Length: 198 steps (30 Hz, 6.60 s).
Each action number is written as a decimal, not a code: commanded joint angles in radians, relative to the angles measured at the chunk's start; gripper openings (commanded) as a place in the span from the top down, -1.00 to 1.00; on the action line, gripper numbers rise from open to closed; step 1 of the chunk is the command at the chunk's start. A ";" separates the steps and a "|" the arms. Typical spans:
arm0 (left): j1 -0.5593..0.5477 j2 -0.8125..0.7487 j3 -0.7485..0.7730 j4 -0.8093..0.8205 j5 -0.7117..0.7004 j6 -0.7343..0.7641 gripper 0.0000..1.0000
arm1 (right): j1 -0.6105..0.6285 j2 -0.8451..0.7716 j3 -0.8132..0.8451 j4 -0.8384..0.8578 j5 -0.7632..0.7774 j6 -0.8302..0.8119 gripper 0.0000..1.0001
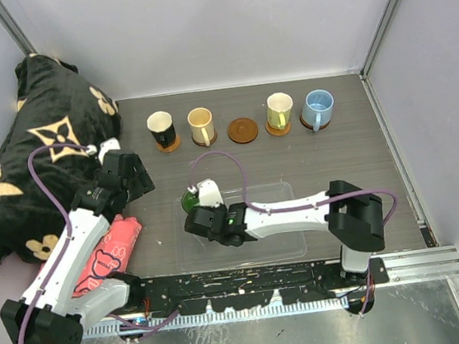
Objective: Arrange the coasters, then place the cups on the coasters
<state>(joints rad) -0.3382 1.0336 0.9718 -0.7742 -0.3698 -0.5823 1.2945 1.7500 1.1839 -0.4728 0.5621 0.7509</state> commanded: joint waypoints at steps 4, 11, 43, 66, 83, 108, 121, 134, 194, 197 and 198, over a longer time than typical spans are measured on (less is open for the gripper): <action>0.005 -0.015 -0.002 0.050 0.001 0.009 -0.40 | -0.014 -0.086 -0.012 0.031 0.011 -0.032 0.27; 0.004 -0.019 -0.005 0.049 0.000 0.010 -0.40 | -0.021 -0.063 0.016 0.036 -0.019 -0.057 0.26; 0.005 -0.017 -0.010 0.052 -0.003 0.012 -0.40 | -0.086 -0.043 0.019 0.042 -0.083 -0.087 0.99; 0.005 0.002 0.005 0.060 0.003 0.012 -0.40 | -0.072 -0.239 0.021 -0.045 0.043 -0.071 0.99; 0.005 0.006 0.019 0.052 0.005 0.015 -0.39 | -0.073 -0.342 -0.014 -0.001 0.247 -0.098 0.99; 0.005 0.030 0.036 0.038 -0.010 0.025 -0.39 | -0.504 -0.271 -0.094 0.439 0.072 -0.386 0.99; 0.005 0.042 0.039 0.035 -0.042 0.030 -0.38 | -0.591 -0.149 -0.021 0.578 -0.004 -0.463 0.99; 0.004 0.058 0.047 0.036 -0.054 0.041 -0.39 | -0.639 -0.088 0.009 0.699 -0.039 -0.501 0.99; 0.004 0.072 0.038 0.023 -0.070 0.057 -0.39 | -0.739 0.159 0.147 0.871 -0.107 -0.552 0.99; 0.005 0.073 0.034 0.025 -0.070 0.057 -0.39 | -0.741 0.166 0.144 0.872 -0.109 -0.552 0.99; 0.005 0.072 0.033 0.026 -0.070 0.057 -0.39 | -0.741 0.168 0.143 0.873 -0.109 -0.552 0.99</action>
<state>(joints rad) -0.3382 1.1099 0.9794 -0.7605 -0.4229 -0.5335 0.5587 1.9450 1.2419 0.2039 0.4255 0.2157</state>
